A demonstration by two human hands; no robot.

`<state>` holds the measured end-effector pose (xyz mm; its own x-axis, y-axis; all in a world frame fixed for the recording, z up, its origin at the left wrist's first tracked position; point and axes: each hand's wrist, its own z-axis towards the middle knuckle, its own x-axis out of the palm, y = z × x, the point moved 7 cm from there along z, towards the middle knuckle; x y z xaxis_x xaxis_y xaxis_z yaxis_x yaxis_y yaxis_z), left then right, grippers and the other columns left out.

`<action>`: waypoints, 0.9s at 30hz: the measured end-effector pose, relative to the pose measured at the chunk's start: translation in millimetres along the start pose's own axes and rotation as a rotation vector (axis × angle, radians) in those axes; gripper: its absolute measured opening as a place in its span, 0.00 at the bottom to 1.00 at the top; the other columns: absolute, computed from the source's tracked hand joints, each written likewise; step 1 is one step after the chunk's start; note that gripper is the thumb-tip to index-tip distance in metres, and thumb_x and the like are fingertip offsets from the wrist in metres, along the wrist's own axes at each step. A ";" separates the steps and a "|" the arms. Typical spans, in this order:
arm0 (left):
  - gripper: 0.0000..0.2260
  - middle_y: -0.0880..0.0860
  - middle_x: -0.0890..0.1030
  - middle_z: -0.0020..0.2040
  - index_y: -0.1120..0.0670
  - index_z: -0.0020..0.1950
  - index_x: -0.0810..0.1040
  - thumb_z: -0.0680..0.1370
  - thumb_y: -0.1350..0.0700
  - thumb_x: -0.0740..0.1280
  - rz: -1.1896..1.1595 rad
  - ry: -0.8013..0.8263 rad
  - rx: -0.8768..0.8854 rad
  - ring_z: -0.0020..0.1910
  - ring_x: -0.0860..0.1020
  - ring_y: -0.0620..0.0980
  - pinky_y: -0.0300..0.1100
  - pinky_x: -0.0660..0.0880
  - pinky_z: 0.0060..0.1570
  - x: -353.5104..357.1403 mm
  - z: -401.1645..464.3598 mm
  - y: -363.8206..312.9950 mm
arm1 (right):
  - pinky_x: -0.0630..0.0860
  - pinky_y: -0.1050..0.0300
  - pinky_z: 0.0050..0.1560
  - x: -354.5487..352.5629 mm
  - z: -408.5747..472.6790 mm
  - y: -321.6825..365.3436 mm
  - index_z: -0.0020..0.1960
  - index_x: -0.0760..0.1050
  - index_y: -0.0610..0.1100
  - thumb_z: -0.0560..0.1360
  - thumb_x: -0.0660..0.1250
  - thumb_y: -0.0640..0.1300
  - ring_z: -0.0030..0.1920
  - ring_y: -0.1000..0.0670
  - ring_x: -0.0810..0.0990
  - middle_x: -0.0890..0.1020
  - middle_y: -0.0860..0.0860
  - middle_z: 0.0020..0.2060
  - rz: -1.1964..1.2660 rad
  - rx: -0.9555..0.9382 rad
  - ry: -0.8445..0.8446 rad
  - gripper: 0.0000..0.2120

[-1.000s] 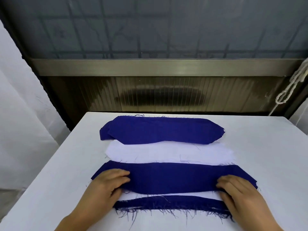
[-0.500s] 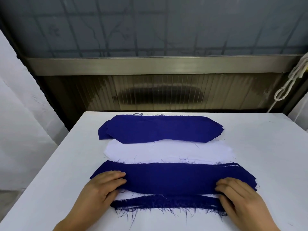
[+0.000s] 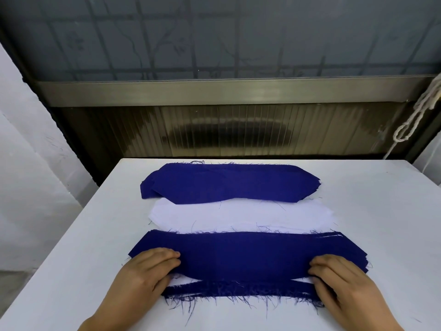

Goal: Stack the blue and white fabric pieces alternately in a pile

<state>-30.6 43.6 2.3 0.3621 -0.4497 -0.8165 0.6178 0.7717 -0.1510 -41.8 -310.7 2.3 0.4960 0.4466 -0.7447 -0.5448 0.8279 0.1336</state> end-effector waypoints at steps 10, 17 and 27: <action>0.16 0.40 0.75 0.37 0.49 0.37 0.78 0.79 0.43 0.60 -0.006 0.144 -0.123 0.37 0.72 0.40 0.37 0.73 0.36 15.5 59.9 -23.8 | 0.74 0.62 0.36 18.4 51.3 20.4 0.44 0.79 0.50 0.77 0.64 0.50 0.36 0.57 0.74 0.77 0.59 0.39 0.104 0.137 0.184 0.08; 0.10 0.42 0.69 0.39 0.46 0.40 0.68 0.80 0.45 0.59 0.063 0.254 -0.257 0.39 0.69 0.41 0.35 0.64 0.36 67.9 91.2 -31.0 | 0.68 0.63 0.35 73.6 73.9 14.9 0.44 0.69 0.54 0.79 0.59 0.55 0.35 0.55 0.73 0.75 0.58 0.39 0.050 0.311 0.447 0.07; 0.14 0.43 0.69 0.31 0.47 0.34 0.66 0.76 0.51 0.68 0.156 0.186 -0.428 0.30 0.68 0.43 0.35 0.64 0.27 41.9 54.6 26.3 | 0.73 0.57 0.33 47.0 42.0 -40.3 0.40 0.68 0.53 0.78 0.60 0.54 0.32 0.56 0.75 0.76 0.57 0.33 -0.121 0.489 0.426 0.10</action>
<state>38.9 20.5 -5.4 0.2724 -0.2566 -0.9273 0.2096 0.9565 -0.2031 31.9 -308.8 -10.6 0.1688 0.2506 -0.9533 -0.0825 0.9673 0.2397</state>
